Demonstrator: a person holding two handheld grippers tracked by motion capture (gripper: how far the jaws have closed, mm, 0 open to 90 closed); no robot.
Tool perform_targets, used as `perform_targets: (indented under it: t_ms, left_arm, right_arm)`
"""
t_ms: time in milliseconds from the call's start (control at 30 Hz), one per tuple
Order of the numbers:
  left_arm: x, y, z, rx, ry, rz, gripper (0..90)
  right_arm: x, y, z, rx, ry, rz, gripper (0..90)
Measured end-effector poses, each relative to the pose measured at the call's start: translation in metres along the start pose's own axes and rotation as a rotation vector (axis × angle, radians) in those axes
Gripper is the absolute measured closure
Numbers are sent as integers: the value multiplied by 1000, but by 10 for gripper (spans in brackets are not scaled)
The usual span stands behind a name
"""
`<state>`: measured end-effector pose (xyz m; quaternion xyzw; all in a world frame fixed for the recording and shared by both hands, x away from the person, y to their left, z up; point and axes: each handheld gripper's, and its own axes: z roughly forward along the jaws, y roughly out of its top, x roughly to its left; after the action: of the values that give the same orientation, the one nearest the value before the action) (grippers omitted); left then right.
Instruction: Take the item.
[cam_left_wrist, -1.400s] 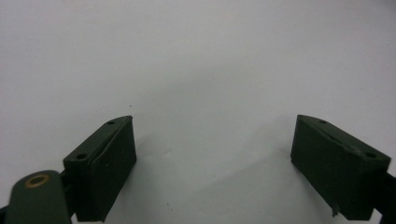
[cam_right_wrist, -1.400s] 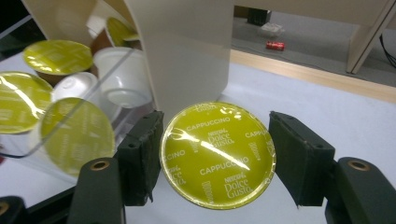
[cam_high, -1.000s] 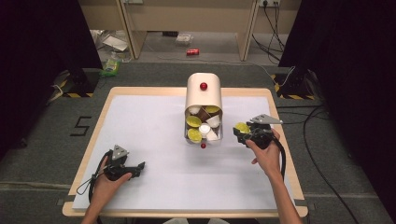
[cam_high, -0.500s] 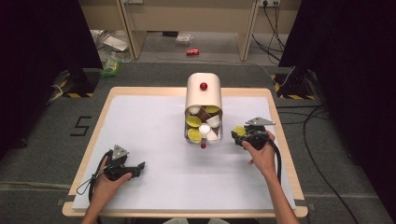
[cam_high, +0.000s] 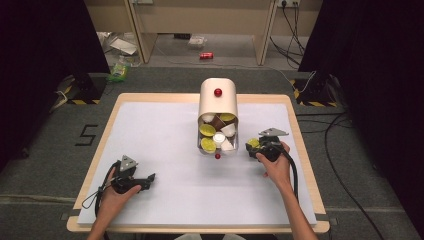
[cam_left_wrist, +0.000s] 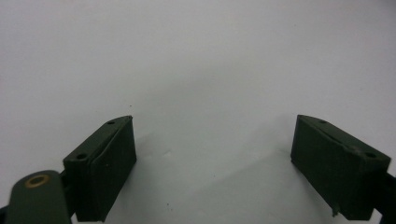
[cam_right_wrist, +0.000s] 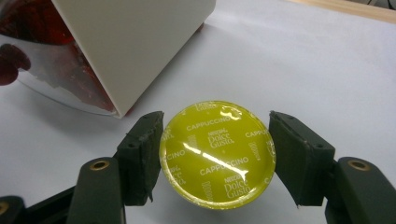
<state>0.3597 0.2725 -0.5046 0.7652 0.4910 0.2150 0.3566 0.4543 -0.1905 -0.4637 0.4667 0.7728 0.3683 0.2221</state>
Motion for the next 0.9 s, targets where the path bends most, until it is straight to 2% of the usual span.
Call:
perform_targets:
  t_ms: [367, 500, 900]
  left_arm:
    - [0, 0, 0, 0, 0, 1, 133]
    - [0, 0, 0, 0, 0, 0, 133]
    - [0, 0, 0, 0, 0, 1, 133]
  right_arm:
    - [3, -4, 7, 29, 4, 1, 379]
    - [3, -5, 8, 36, 1, -14, 374]
    - [-1, -1, -9, 5, 23, 28, 246]
